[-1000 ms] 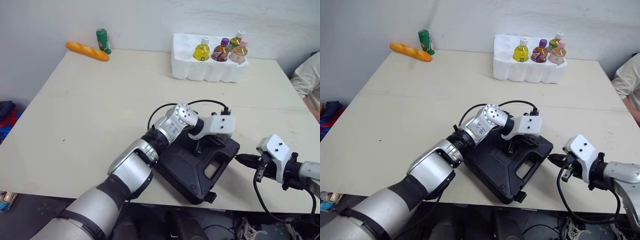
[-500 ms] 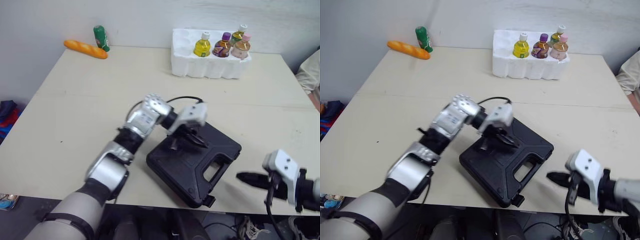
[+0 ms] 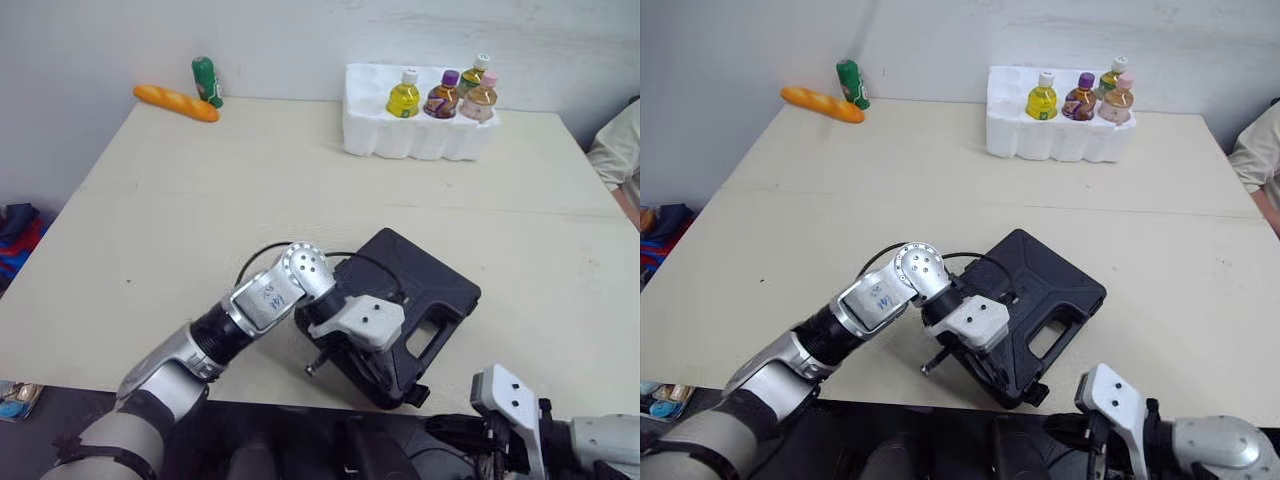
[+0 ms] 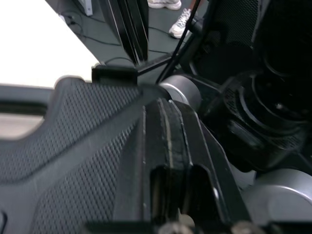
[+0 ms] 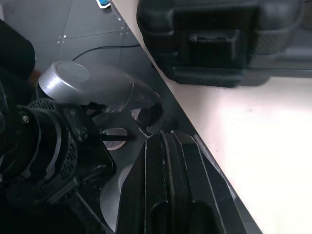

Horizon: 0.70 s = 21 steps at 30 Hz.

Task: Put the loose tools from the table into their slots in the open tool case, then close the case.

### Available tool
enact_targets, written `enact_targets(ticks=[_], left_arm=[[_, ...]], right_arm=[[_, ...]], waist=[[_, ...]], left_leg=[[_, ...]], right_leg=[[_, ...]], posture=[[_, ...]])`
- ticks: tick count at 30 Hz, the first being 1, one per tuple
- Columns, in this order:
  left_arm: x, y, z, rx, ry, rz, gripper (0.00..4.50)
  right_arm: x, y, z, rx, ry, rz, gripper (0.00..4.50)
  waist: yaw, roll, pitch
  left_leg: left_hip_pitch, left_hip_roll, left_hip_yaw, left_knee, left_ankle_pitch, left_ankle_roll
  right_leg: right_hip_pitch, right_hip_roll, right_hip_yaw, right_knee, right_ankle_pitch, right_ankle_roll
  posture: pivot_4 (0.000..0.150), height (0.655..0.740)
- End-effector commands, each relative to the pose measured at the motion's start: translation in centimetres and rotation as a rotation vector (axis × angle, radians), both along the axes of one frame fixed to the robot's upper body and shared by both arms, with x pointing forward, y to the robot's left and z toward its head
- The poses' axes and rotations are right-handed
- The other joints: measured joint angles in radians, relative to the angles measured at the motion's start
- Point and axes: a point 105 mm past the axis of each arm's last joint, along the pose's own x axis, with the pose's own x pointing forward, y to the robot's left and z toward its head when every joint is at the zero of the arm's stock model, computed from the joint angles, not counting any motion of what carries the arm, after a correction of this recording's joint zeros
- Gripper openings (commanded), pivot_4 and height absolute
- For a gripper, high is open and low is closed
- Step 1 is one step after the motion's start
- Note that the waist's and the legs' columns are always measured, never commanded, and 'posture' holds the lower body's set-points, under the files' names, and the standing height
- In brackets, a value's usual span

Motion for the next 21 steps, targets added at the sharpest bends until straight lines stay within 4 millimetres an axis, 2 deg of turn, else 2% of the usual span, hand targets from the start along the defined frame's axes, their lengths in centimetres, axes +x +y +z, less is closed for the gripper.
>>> enact_targets(ticks=[1, 6, 12, 21], left_arm=[[1.4, 1.1, -3.2, 0.13, -0.142, 0.027, 0.03], [1.9, 0.7, -3.6, 0.124, -0.139, 0.063, 0.03], [2.1, 0.7, -3.7, 0.133, -0.126, 0.072, 0.03], [2.2, 0.7, -3.9, 0.127, -0.119, 0.058, 0.03]], right_arm=[[0.3, 0.9, 0.7, 0.021, -0.042, 0.022, 0.01], [0.9, 1.2, 1.1, 0.04, -0.069, 0.019, 0.01], [1.6, 1.6, 1.6, 0.063, -0.101, 0.017, 0.01], [3.0, 1.8, 2.5, 0.062, -0.168, 0.004, 0.01]], waist=[[0.001, -0.002, -0.001], [0.001, -0.004, -0.003], [0.008, -0.009, -0.007], [0.001, -0.009, -0.007]], left_leg=[[0.001, 0.0, 0.0, 0.0, 0.0, 0.0], [0.005, 0.001, -0.001, -0.002, -0.002, 0.003], [0.004, 0.0, -0.001, 0.0, -0.004, 0.006], [0.004, 0.0, -0.001, -0.002, -0.003, 0.008]], right_leg=[[0.001, 0.0, 0.0, 0.0, 0.0, 0.0], [0.014, -0.001, -0.002, -0.006, 0.0, 0.0], [0.015, -0.003, -0.002, -0.011, 0.001, 0.0], [0.016, -0.003, -0.002, -0.014, 0.002, -0.004]], posture=[[0.15, 0.7339], [0.15, 0.7339], [0.15, 0.7339], [0.15, 0.7339]])
